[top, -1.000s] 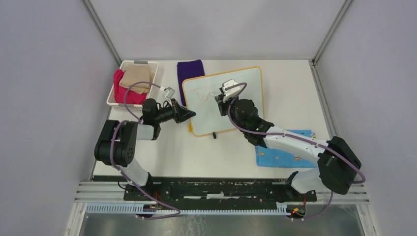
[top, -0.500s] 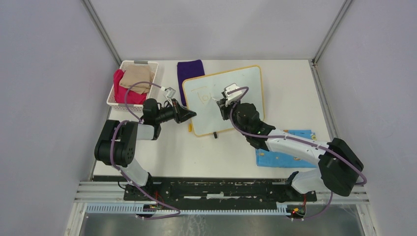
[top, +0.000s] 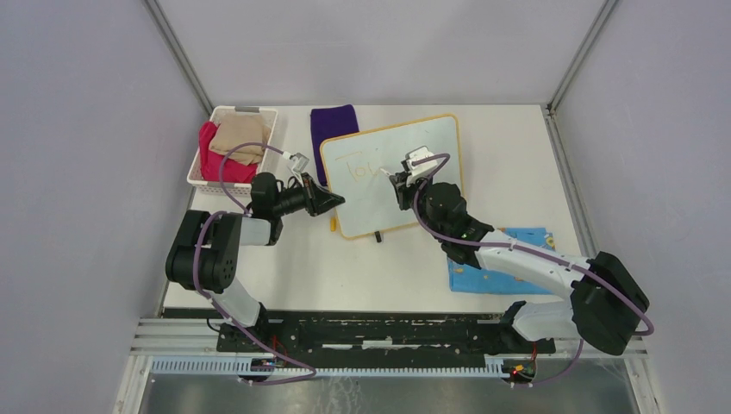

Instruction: Write a sentence on the whiteboard

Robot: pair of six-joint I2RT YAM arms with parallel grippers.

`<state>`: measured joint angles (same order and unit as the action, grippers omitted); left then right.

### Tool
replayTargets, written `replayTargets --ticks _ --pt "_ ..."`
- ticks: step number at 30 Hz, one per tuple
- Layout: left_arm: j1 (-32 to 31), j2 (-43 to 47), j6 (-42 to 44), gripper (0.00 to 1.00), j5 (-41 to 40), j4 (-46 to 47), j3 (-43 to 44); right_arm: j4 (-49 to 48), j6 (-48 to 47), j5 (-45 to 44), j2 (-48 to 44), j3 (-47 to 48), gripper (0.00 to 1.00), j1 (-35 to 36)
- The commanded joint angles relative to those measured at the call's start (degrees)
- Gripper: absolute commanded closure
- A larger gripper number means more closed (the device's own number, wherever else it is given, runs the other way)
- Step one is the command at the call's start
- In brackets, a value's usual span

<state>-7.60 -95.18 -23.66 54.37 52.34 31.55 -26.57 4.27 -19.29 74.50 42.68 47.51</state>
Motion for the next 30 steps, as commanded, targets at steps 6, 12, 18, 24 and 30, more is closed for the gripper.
replayTargets --ticks 6,12,18,24,30 --pt "-0.6 -0.36 5.55 0.98 -3.83 -4.94 0.27 -6.5 0.37 5.71 -0.49 2.34 1.0 0.68" --pt "-0.61 -0.36 5.81 0.98 -3.85 -5.3 0.22 -5.98 0.63 5.78 1.99 3.93 1.0 0.88" --pt "-0.67 -0.49 5.82 0.98 -3.66 -5.36 0.35 -5.26 1.41 4.46 3.84 5.28 1.0 0.82" --pt "-0.67 -0.21 6.19 0.98 -3.9 -5.73 0.35 -3.81 1.3 2.43 4.7 5.97 1.0 0.44" --pt "-0.67 -0.33 6.24 0.98 -3.96 -5.85 0.44 -2.21 1.44 0.05 4.58 5.18 1.0 -0.73"
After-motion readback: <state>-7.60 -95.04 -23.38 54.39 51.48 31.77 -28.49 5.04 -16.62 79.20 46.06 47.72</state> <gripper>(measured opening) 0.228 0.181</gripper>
